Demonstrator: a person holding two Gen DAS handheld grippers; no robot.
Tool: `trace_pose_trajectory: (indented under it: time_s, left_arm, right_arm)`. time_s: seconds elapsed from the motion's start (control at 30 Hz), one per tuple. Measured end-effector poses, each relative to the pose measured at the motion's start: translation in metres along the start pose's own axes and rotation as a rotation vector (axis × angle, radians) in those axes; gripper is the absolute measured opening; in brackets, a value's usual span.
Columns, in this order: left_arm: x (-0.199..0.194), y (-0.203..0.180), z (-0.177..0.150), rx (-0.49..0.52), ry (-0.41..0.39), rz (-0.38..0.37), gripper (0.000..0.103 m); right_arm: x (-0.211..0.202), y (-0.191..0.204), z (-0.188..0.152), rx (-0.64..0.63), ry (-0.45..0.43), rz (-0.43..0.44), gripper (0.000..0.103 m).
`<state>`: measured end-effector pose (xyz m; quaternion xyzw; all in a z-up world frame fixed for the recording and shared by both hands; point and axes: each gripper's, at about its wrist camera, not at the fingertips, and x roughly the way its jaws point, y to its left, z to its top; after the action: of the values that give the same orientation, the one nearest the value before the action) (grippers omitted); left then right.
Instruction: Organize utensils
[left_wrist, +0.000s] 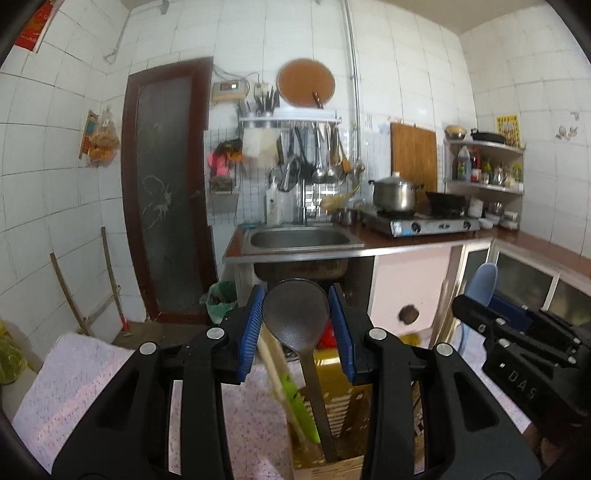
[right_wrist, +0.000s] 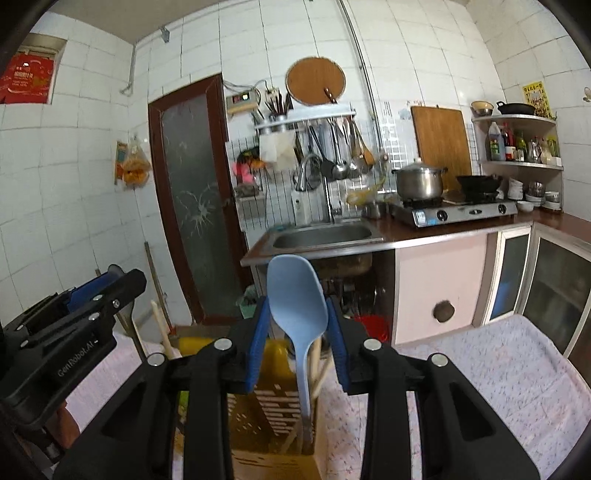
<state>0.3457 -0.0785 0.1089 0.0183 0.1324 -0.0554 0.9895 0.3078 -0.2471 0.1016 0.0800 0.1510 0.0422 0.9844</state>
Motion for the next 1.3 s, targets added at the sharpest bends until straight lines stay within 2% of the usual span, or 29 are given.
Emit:
trace_pose_trajectory:
  time_s: [0.13, 0.2, 0.23, 0.37, 0.4, 0.47, 0.57, 0.63, 0.83, 1.1, 1.3]
  left_arm:
    - [0.003, 0.006, -0.011, -0.012, 0.038, 0.014, 0.035]
    - [-0.004, 0.011, -0.013, -0.017, 0.047, 0.026, 0.040]
    - [-0.008, 0.013, -0.012, -0.020, 0.047, 0.027, 0.045]
    - [-0.044, 0.026, -0.013, -0.030, 0.045, 0.045, 0.066]
    - [-0.054, 0.030, -0.014, -0.032, 0.046, 0.050, 0.068]
    - [-0.080, 0.038, -0.018, -0.038, 0.047, 0.058, 0.080]
    - [-0.115, 0.044, -0.030, -0.046, 0.045, 0.056, 0.093]
    - [-0.137, 0.045, -0.040, -0.044, 0.041, 0.055, 0.098]
    - [-0.204, 0.043, -0.089, -0.064, 0.051, 0.044, 0.098]
    - [-0.245, 0.025, -0.149, -0.050, 0.081, 0.011, 0.098]
    - [-0.262, 0.016, -0.181, 0.004, 0.040, 0.066, 0.098]
  right_arm:
    - [-0.001, -0.007, -0.012, 0.011, 0.047, -0.011, 0.032]
    - [-0.008, -0.010, -0.013, 0.013, 0.055, -0.021, 0.035]
    - [-0.014, -0.011, -0.013, 0.016, 0.060, -0.026, 0.041]
    - [-0.054, -0.019, -0.015, 0.019, 0.050, -0.052, 0.049]
    - [-0.062, -0.021, -0.017, 0.016, 0.052, -0.059, 0.054]
    - [-0.086, -0.023, -0.023, 0.003, 0.055, -0.071, 0.061]
    - [-0.121, -0.020, -0.039, -0.029, 0.056, -0.088, 0.071]
    - [-0.140, -0.018, -0.049, -0.046, 0.057, -0.101, 0.082]
    - [-0.197, -0.007, -0.092, -0.044, 0.049, -0.108, 0.097]
    - [-0.231, 0.011, -0.154, -0.122, 0.054, -0.122, 0.099]
    - [-0.252, 0.018, -0.177, -0.153, -0.001, -0.108, 0.099]
